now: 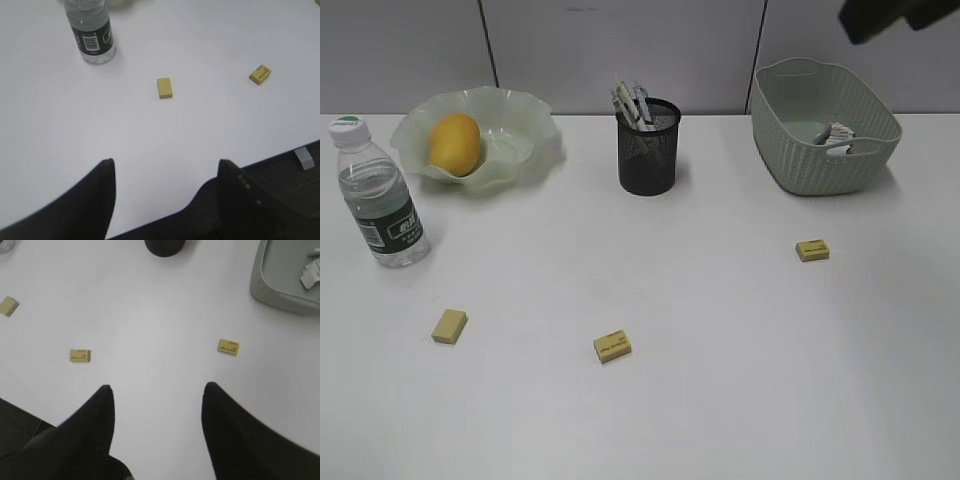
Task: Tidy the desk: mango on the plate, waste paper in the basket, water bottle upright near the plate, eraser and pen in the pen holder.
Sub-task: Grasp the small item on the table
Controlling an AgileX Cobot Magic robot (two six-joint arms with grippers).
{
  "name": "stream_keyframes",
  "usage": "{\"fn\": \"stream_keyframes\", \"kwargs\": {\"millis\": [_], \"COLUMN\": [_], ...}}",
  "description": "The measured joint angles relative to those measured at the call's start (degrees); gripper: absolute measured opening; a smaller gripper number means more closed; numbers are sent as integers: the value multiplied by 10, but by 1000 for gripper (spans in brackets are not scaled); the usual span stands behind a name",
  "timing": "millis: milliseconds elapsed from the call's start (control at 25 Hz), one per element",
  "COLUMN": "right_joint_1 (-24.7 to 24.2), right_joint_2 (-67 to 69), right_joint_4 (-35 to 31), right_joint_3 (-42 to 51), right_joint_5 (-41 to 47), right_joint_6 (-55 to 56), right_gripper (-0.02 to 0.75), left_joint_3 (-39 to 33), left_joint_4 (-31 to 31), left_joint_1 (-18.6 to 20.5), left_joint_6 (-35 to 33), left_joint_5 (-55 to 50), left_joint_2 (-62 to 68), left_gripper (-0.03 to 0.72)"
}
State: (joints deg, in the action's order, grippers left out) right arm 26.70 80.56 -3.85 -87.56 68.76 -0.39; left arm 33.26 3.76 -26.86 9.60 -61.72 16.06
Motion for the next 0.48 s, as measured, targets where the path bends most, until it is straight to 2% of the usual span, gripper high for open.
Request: {"fn": "stream_keyframes", "kwargs": {"millis": [480], "right_joint_1": [0], "right_joint_2": [-395], "right_joint_4": [1], "right_joint_3": [373], "right_joint_5": [-170], "right_joint_6": [0], "right_gripper": [447], "left_joint_3": [0], "left_joint_4": [-2], "left_joint_1": [0], "left_joint_6": [0], "left_joint_5": [1], "left_joint_2": [0], "left_gripper": [481]}}
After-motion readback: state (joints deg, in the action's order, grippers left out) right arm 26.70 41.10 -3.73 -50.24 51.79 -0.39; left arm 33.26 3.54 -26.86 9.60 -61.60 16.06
